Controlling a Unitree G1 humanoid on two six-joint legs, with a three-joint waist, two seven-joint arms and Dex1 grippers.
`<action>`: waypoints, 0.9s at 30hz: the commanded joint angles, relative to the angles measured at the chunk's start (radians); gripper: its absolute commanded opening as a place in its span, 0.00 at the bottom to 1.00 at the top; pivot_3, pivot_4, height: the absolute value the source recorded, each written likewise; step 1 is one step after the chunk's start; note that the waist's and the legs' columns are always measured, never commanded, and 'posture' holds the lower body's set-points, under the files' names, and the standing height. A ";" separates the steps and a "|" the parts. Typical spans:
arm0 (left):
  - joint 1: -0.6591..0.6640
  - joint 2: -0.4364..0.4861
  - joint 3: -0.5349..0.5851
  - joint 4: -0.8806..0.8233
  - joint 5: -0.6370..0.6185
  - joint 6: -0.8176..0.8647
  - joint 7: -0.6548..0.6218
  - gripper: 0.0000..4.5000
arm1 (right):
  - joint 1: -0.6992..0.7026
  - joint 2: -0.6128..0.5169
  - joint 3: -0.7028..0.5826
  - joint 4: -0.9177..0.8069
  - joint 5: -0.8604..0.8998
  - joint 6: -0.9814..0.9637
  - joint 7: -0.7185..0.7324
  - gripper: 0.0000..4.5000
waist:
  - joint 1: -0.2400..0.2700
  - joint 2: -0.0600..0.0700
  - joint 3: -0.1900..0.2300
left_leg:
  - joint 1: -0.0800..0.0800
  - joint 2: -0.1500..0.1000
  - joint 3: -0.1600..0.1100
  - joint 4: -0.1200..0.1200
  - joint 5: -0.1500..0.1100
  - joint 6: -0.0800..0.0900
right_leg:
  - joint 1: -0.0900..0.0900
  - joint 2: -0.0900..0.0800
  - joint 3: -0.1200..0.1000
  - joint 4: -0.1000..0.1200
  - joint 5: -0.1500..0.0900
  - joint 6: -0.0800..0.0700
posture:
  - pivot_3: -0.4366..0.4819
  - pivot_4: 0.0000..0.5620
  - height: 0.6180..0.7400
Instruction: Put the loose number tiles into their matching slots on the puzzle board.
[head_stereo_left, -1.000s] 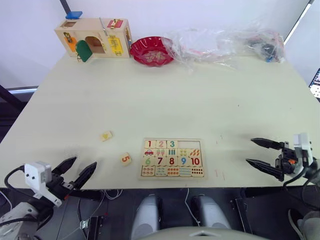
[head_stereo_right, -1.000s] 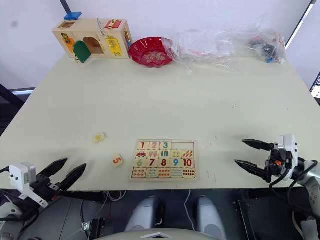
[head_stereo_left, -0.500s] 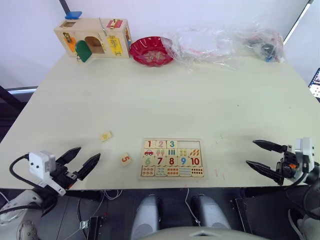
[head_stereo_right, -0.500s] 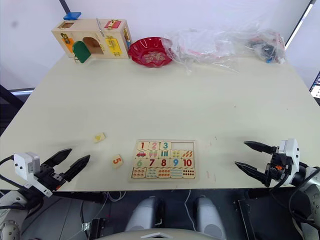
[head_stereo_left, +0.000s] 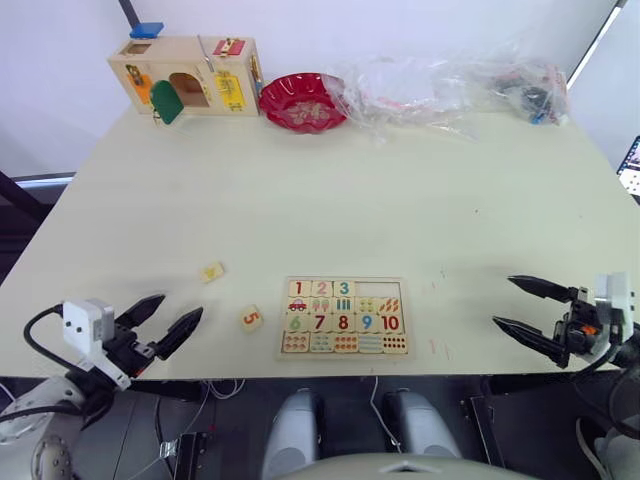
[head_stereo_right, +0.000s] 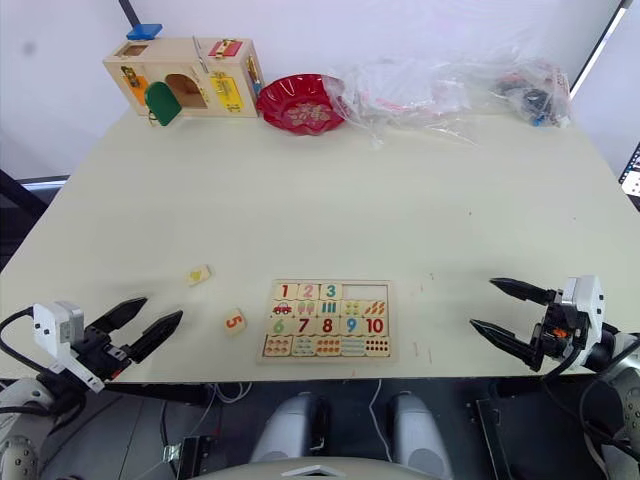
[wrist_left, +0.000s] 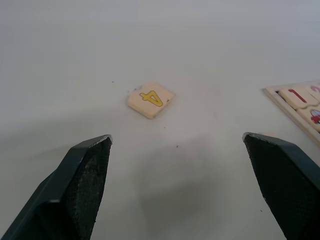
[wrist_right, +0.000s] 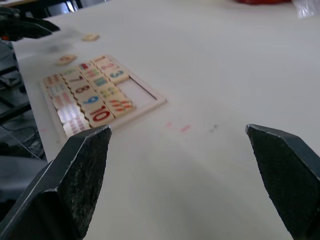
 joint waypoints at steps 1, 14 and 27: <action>-0.003 0.076 0.021 -0.003 -0.028 0.004 -0.085 0.99 | -0.035 -0.026 0.002 -0.047 0.052 0.025 0.052 1.00 | 0.000 0.000 0.000 | 0.000 0.000 0.000 0.000 0.000 0.000 | 0.000 0.000 0.000 0.000 0.000 0.000 | 0.48 0.27 1.00; -0.281 0.332 -0.117 0.343 0.062 -0.057 -0.372 0.99 | -0.149 -0.039 0.084 -0.137 0.086 0.078 0.114 1.00 | 0.005 0.001 0.001 | -0.002 -0.001 0.002 -0.007 0.003 0.005 | -0.003 -0.008 -0.020 -0.006 0.000 0.000 | 0.48 0.27 1.00; -0.599 0.331 -0.340 0.688 0.244 -0.238 -0.449 0.99 | -0.125 -0.023 0.076 -0.174 0.080 0.063 0.079 1.00 | 0.007 0.000 0.001 | -0.002 -0.003 0.003 -0.010 0.003 0.005 | 0.000 -0.006 -0.022 -0.009 0.001 0.000 | 0.48 0.27 1.00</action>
